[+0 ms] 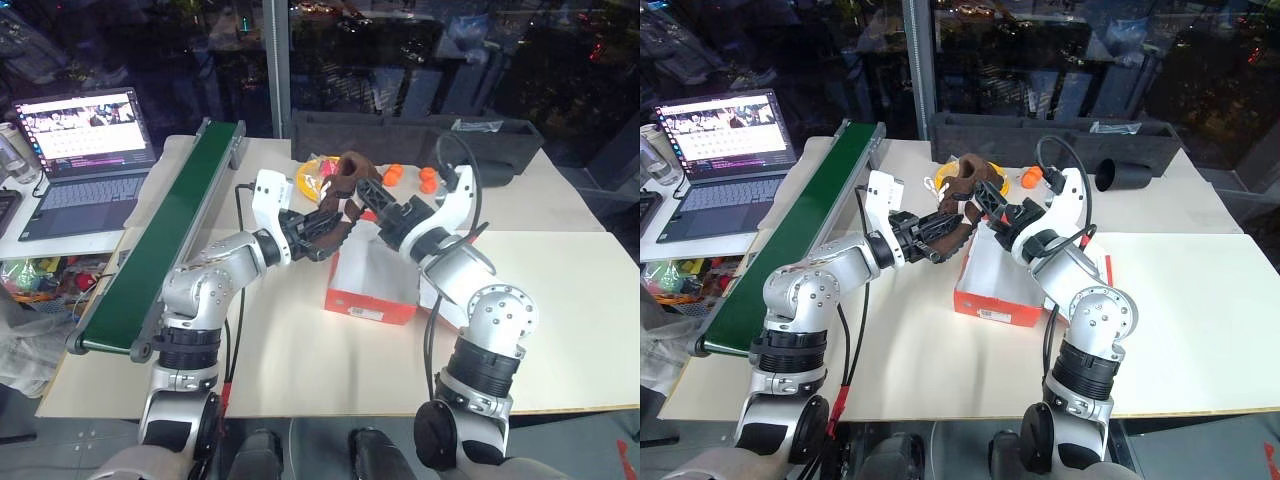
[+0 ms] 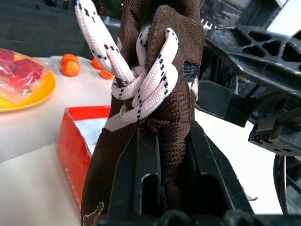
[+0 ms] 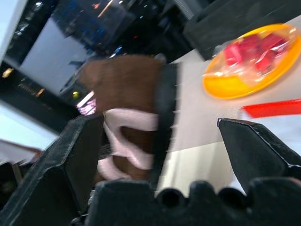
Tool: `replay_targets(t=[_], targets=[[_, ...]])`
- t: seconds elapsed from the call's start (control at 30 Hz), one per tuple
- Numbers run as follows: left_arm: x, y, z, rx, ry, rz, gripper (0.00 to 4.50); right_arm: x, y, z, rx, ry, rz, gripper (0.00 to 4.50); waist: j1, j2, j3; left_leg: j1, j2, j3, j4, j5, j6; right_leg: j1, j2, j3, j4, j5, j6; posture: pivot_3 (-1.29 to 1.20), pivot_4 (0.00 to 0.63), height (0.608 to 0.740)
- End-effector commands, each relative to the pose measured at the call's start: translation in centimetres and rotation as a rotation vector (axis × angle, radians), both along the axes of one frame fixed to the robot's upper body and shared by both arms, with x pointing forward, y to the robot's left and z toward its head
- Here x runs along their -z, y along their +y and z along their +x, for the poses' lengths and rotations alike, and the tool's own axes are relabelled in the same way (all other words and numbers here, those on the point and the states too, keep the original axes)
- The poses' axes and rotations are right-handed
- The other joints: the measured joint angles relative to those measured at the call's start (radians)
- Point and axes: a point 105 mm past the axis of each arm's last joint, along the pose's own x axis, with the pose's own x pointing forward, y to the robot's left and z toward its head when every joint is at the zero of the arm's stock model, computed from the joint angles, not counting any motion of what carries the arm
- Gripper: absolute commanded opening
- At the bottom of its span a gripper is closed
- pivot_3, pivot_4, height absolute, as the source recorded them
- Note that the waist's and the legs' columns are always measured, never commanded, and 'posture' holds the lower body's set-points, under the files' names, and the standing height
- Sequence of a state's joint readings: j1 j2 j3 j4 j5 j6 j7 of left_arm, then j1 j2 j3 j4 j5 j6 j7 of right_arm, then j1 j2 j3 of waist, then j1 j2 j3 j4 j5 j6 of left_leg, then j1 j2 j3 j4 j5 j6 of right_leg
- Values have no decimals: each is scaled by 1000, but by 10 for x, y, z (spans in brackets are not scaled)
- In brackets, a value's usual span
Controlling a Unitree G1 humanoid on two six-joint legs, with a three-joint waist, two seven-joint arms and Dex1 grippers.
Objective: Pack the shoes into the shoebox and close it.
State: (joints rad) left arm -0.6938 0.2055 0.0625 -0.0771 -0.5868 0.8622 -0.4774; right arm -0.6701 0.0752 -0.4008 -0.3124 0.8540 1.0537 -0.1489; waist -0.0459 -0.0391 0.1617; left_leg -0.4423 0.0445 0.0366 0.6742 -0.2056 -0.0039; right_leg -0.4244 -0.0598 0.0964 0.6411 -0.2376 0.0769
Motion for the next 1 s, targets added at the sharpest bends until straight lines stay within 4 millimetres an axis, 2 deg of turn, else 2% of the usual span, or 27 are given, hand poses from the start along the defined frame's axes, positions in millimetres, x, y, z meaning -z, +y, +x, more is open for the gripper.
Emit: replay_targets(t=[0.03,0.27,0.37,0.5,0.6,0.7,0.9,0.97,1.0], targets=[[-14,-9,-6,38,-70,-15,189,-9,6,-8,-38,-37,5,4500,1,0,0,0,0,0,0,0,0,0,0,0,0,0,0,0,150,740],[-15,-16,-10,68,-85,-6,189,-9,7,-8,-35,-23,50,4500,1,0,0,0,0,0,0,0,0,0,0,0,0,0,0,0,150,740],[-15,-15,-9,65,-85,-3,182,-7,4,-8,-22,-15,58,3788,0,0,0,0,0,0,0,0,0,0,0,0,0,0,0,0,150,740],[-15,-14,-8,59,-85,-2,182,-7,3,-8,-15,-15,62,2443,1,0,0,0,0,0,0,0,0,0,0,0,-1,0,0,0,150,740],[-15,-14,-8,57,-86,-2,182,-8,4,-8,-14,-16,65,1596,1,0,0,0,0,0,0,0,0,0,0,0,-1,0,0,0,150,740],[-15,-14,-8,55,-86,-2,182,-8,4,-8,-13,-18,65,957,0,0,0,0,0,0,0,0,0,0,0,0,-1,0,0,0,150,740],[-7,-14,-4,28,-96,66,182,-10,5,-9,-21,-28,60,823,1,0,0,0,0,0,0,0,0,0,0,0,-1,0,0,0,150,740],[-8,-13,-3,26,-95,41,182,-10,5,-9,-20,-29,68,823,1,0,0,0,0,0,0,0,0,0,0,0,-1,0,0,0,150,740],[-11,-12,-3,23,-99,19,660,-11,4,-9,-17,-30,75,822,1,0,0,0,0,0,0,0,0,0,0,0,-1,0,0,0,150,740]])
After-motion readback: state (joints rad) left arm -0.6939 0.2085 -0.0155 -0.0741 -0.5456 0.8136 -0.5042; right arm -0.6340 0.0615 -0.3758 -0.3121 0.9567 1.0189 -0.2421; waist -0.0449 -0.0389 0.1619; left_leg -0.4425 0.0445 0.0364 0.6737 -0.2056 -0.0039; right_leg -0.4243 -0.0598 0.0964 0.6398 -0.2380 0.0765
